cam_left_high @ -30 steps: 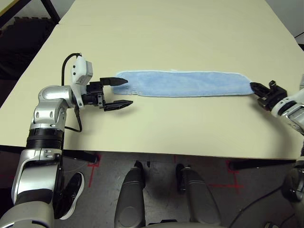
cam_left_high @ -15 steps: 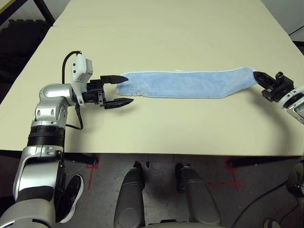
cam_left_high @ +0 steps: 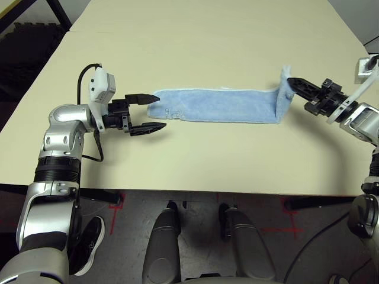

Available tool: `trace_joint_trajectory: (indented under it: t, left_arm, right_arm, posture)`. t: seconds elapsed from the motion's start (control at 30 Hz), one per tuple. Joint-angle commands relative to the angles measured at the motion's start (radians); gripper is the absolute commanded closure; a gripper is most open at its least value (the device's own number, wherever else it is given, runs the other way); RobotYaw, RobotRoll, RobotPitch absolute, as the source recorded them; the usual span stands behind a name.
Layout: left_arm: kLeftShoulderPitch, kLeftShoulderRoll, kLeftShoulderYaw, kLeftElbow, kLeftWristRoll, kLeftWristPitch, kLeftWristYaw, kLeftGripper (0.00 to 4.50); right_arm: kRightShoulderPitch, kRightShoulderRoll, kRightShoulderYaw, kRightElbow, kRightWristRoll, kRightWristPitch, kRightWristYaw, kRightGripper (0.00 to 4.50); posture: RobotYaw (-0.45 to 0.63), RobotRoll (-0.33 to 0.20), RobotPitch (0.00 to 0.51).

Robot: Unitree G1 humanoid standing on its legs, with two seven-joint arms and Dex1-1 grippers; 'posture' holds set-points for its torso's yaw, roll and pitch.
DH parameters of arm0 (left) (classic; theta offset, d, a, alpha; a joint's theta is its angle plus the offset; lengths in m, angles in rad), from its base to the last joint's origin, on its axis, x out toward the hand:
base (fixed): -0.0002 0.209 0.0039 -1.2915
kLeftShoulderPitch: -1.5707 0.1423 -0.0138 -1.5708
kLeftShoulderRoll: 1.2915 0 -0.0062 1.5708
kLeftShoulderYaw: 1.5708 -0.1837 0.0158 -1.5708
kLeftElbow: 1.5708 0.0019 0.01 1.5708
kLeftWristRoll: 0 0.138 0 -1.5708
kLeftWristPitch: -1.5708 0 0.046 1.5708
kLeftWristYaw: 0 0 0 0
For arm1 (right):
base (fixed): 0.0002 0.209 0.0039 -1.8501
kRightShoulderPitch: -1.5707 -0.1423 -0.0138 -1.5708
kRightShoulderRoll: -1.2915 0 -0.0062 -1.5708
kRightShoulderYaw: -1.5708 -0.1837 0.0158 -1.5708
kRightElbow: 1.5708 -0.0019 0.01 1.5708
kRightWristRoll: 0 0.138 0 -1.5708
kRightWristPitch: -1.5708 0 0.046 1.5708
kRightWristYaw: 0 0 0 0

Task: Fold the towel and set it aside.

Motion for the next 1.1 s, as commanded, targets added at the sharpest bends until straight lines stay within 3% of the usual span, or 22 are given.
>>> trace_joint_trajectory:
  t: [0.03,0.4,1.1]
  left_arm:
    - [-0.009,-0.003,-0.009,0.024,0.004,-0.023,-0.018,0.0]
    - [-0.014,-0.008,-0.015,0.025,0.008,-0.029,-0.015,0.0]
    - [-0.016,-0.009,-0.019,0.025,0.017,-0.032,-0.011,0.0]
  right_arm:
    - [-0.007,0.024,0.047,-0.036,-0.02,0.001,-0.003,4.43]
    - [-0.06,0.14,0.187,-0.023,-0.132,-0.051,-0.036,4.43]
    - [-0.03,0.15,0.308,-0.044,-0.222,-0.021,0.011,4.43]
  posture:
    - [-0.02,0.0,0.218]
    - [0.0,0.0,0.219]
    - [0.0,0.0,0.219]
